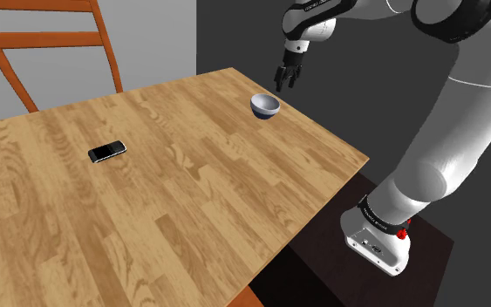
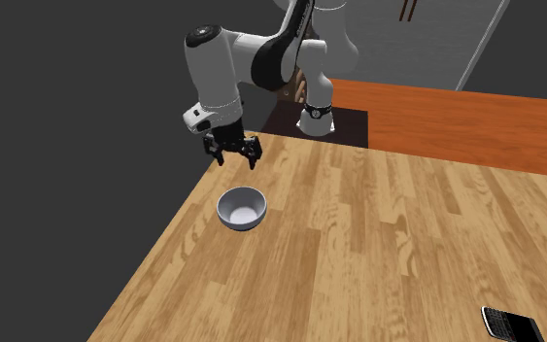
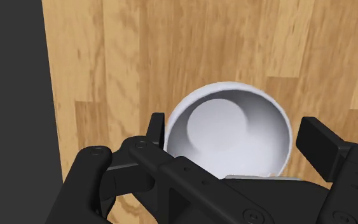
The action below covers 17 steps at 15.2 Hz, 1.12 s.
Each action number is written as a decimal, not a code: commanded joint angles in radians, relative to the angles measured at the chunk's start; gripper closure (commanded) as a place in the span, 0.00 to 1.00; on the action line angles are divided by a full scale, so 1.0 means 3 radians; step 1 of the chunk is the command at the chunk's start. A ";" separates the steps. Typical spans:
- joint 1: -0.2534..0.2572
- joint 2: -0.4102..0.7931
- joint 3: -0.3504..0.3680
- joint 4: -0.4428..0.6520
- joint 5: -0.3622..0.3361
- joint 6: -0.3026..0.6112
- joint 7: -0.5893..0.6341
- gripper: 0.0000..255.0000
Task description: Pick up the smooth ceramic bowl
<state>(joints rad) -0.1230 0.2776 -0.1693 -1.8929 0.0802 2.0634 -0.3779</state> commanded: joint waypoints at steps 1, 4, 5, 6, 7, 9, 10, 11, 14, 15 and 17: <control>-0.0047 0.0297 0.0000 0.0267 0.0060 0.0017 -0.0056 0.00; -0.0125 0.0704 0.0011 0.0677 0.0132 -0.0004 -0.0117 0.00; -0.0153 0.0843 0.0017 0.0827 0.0153 -0.0021 -0.0133 0.00; -0.0175 0.0949 0.0022 0.0945 0.0168 -0.0036 -0.0144 0.00; -0.0176 0.0972 0.0025 0.0934 0.0172 -0.0003 -0.0147 0.00; -0.0180 0.1018 0.0031 0.0914 0.0182 0.0063 -0.0154 0.00; -0.0181 0.1042 0.0034 0.0905 0.0186 0.0095 -0.0157 0.00; -0.0183 0.1066 0.0037 0.0896 0.0191 0.0128 -0.0161 0.00; -0.0187 0.1132 0.0045 0.0879 0.0203 0.0210 -0.0170 0.00; -0.0187 0.1132 0.0045 0.0880 0.0204 0.0209 -0.0170 0.00; -0.0192 0.1138 0.0044 0.0889 0.0204 0.0206 -0.0175 1.00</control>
<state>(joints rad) -0.1803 0.6181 -0.1562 -1.6261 0.1412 2.1240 -0.4299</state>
